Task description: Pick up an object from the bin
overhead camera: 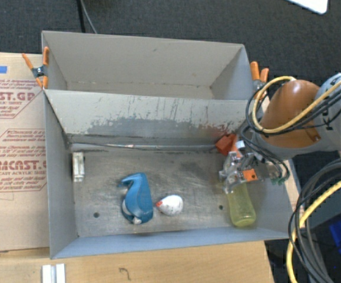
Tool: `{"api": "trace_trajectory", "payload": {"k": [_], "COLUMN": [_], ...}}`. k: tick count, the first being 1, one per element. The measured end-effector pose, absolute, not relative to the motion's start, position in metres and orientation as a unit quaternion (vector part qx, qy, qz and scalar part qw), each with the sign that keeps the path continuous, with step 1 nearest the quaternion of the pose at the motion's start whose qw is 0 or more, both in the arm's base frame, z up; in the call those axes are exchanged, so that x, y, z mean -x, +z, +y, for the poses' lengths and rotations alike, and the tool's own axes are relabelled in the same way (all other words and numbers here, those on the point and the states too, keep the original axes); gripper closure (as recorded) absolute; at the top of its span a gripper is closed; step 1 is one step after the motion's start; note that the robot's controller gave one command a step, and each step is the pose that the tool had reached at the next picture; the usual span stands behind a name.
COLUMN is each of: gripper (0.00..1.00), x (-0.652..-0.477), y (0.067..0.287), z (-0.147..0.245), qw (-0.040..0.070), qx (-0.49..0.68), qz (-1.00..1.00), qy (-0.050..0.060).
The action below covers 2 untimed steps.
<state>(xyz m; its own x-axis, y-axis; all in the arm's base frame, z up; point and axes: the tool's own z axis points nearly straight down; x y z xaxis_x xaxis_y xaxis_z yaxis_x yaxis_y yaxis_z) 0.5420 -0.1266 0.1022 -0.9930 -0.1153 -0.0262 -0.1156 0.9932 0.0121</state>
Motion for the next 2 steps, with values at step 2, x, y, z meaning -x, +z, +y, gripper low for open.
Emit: {"api": "trace_trajectory", "payload": {"k": [2], "gripper": [0.0], "x": [-0.5418], "y": [0.1011], "z": [-0.1249], "qw": [0.013], "qx": [0.056], "qz": [0.998], "qy": [0.008]}}
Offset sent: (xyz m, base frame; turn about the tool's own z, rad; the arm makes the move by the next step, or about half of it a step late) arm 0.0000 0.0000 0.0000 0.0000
